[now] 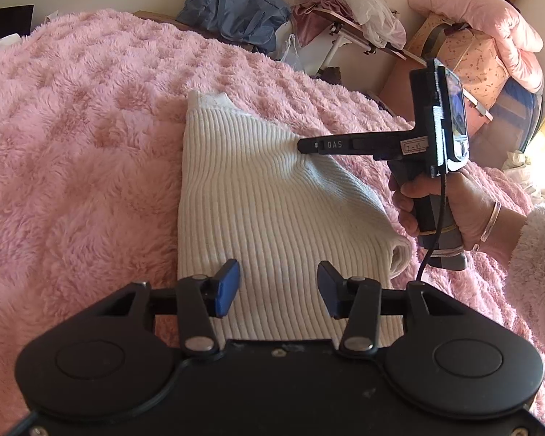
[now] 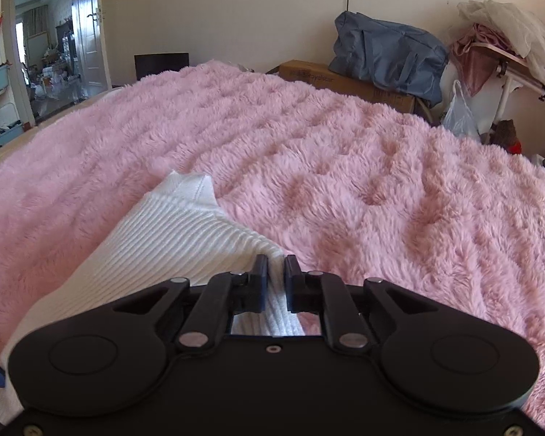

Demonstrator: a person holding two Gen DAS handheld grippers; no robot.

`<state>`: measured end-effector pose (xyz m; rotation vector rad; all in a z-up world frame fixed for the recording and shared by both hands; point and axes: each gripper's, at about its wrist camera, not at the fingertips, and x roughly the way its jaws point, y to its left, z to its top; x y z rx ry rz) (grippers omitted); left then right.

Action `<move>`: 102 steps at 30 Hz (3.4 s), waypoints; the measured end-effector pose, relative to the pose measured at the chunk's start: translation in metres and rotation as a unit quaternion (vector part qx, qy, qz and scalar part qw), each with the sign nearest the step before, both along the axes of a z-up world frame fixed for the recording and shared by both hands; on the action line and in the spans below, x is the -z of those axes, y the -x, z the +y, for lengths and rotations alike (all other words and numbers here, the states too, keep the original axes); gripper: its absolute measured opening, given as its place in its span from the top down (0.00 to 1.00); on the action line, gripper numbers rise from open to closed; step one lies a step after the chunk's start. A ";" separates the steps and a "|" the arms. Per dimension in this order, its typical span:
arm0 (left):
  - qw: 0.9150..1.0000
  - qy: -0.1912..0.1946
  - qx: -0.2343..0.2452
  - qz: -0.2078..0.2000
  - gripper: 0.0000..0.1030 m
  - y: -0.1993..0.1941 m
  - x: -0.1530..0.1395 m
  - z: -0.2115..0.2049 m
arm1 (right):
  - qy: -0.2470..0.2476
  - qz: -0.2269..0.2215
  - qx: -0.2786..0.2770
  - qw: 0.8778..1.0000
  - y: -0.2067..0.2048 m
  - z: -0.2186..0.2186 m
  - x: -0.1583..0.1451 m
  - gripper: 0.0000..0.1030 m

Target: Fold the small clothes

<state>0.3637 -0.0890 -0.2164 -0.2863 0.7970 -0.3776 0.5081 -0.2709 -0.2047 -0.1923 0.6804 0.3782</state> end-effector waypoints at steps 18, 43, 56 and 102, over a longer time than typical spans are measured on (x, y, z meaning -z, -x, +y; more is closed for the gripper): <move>1.000 0.015 -0.012 0.022 0.51 0.030 0.000 0.010 | 0.033 -0.122 -0.033 0.991 0.191 -0.020 -0.042 0.70; 0.997 -0.048 0.000 0.053 0.49 0.022 0.021 -0.011 | -0.013 -0.077 0.015 0.997 0.208 -0.029 -0.009 0.91; 0.997 -0.061 0.009 0.048 0.47 0.020 0.023 -0.016 | -0.150 0.044 0.144 0.977 0.115 -0.056 -0.002 0.53; 0.998 0.010 0.003 0.055 0.45 0.040 0.006 0.032 | -0.161 0.030 0.023 0.986 0.235 -0.006 0.014 0.83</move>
